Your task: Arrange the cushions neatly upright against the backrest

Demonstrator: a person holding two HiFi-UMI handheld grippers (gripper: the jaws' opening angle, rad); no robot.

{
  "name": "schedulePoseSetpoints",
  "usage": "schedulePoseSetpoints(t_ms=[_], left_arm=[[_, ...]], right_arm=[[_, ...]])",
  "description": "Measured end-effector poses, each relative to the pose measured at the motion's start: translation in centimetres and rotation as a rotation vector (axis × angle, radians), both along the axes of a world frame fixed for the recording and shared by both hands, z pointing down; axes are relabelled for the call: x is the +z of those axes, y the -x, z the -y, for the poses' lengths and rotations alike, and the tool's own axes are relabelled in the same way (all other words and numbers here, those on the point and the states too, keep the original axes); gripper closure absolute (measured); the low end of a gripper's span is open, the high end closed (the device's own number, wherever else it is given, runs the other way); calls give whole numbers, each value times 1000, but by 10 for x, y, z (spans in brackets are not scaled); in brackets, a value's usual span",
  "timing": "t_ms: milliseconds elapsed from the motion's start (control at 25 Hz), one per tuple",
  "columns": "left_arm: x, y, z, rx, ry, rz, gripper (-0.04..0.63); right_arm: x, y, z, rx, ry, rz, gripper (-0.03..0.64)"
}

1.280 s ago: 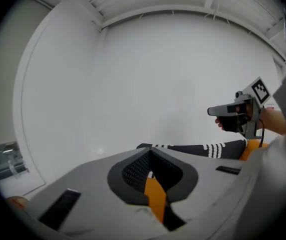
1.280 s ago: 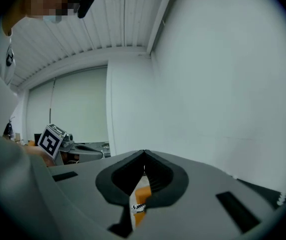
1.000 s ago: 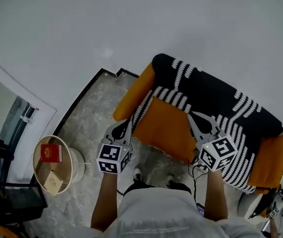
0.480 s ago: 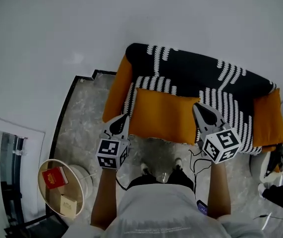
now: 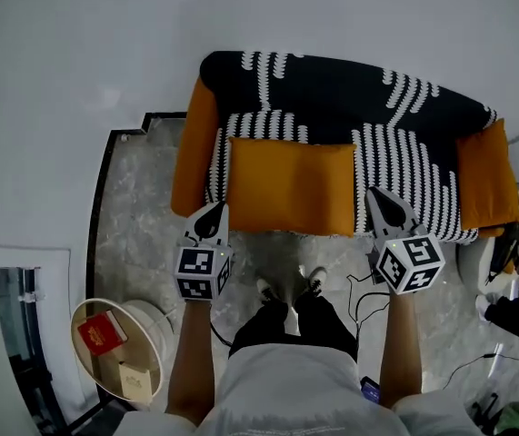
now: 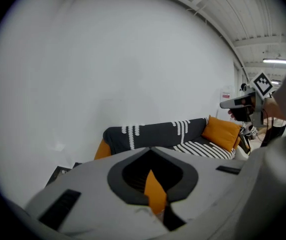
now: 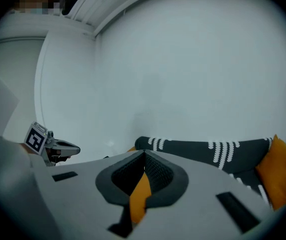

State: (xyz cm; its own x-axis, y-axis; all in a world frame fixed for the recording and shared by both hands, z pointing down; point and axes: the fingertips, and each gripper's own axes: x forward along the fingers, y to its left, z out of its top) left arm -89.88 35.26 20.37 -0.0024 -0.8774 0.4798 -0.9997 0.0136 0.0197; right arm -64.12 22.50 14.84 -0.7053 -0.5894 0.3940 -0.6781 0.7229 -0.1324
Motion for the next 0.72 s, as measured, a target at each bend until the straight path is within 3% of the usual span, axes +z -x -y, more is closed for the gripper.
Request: schedulePoseSetpoints(t_ms=[200, 720], left_arm=[[50, 8, 4, -13, 53, -23, 601], [167, 17, -12, 8, 177, 21, 572]], right_arm=[[50, -13, 7, 57, 80, -21, 615], [185, -59, -4, 112, 209, -165, 601]])
